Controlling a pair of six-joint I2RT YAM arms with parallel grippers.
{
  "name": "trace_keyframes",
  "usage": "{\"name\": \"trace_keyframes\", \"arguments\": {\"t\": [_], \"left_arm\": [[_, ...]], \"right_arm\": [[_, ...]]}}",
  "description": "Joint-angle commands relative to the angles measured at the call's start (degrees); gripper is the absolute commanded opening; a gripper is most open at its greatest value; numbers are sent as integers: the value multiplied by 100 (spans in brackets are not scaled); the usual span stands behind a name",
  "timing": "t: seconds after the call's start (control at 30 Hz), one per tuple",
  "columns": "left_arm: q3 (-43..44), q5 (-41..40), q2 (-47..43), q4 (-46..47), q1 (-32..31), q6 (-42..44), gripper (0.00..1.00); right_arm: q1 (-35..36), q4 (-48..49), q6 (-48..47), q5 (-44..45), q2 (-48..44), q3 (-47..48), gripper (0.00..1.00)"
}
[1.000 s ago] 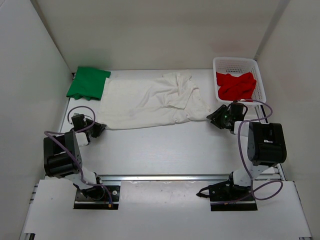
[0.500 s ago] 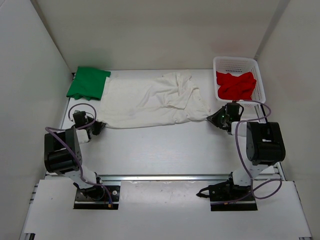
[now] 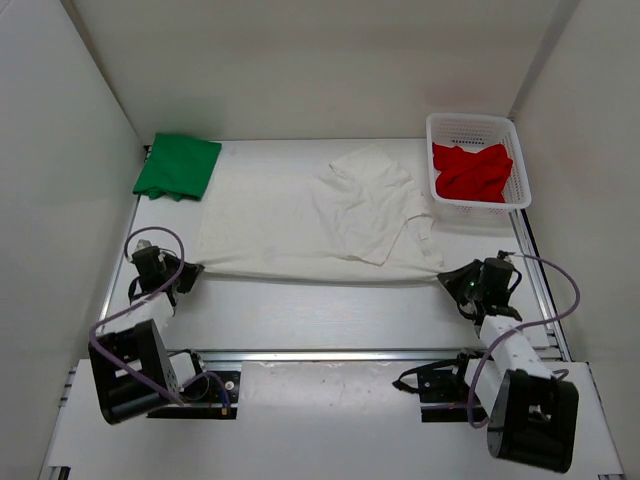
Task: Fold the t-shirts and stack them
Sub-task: Fold the flattened tshirt in 1/3 of the way
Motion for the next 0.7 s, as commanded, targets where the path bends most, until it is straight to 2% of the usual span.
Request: {"name": "trace_keyframes", "arguments": {"t": [0.0, 0.17, 0.27, 0.33, 0.5, 0.53, 0.57, 0.6, 0.63, 0.67], "left_arm": [[-187, 52, -692, -762, 204, 524, 0], [-434, -465, -2018, -1923, -32, 877, 0], [-460, -414, -2231, -2617, 19, 929, 0], [-504, -405, -2214, -2811, 177, 999, 0], [-390, -509, -2170, -3041, 274, 886, 18], [-320, -528, -2179, -3137, 283, 920, 29], [-198, -563, -2135, -3155, 240, 903, 55], [-92, -467, -2126, -3155, 257, 947, 75], [-22, -519, -2143, -3129, 222, 1017, 83], [232, -615, -2117, -3190, 152, 1052, 93]], "right_arm": [[-316, -858, -264, -51, -714, -322, 0], [-44, -1806, -326, -297, -1268, -324, 0], [227, -2938, -397, 358, -1629, 36, 0], [482, -3398, -318, 432, -1726, 282, 0], [571, -3883, -229, 713, -1745, 556, 0], [554, -3744, -316, 635, -1744, 573, 14], [545, -3734, -352, 625, -1718, 643, 20], [579, -3743, -518, 703, -1692, 809, 34], [597, -3691, -641, 748, -1727, 854, 53], [641, -3812, -825, 861, -1683, 1168, 60]]}}
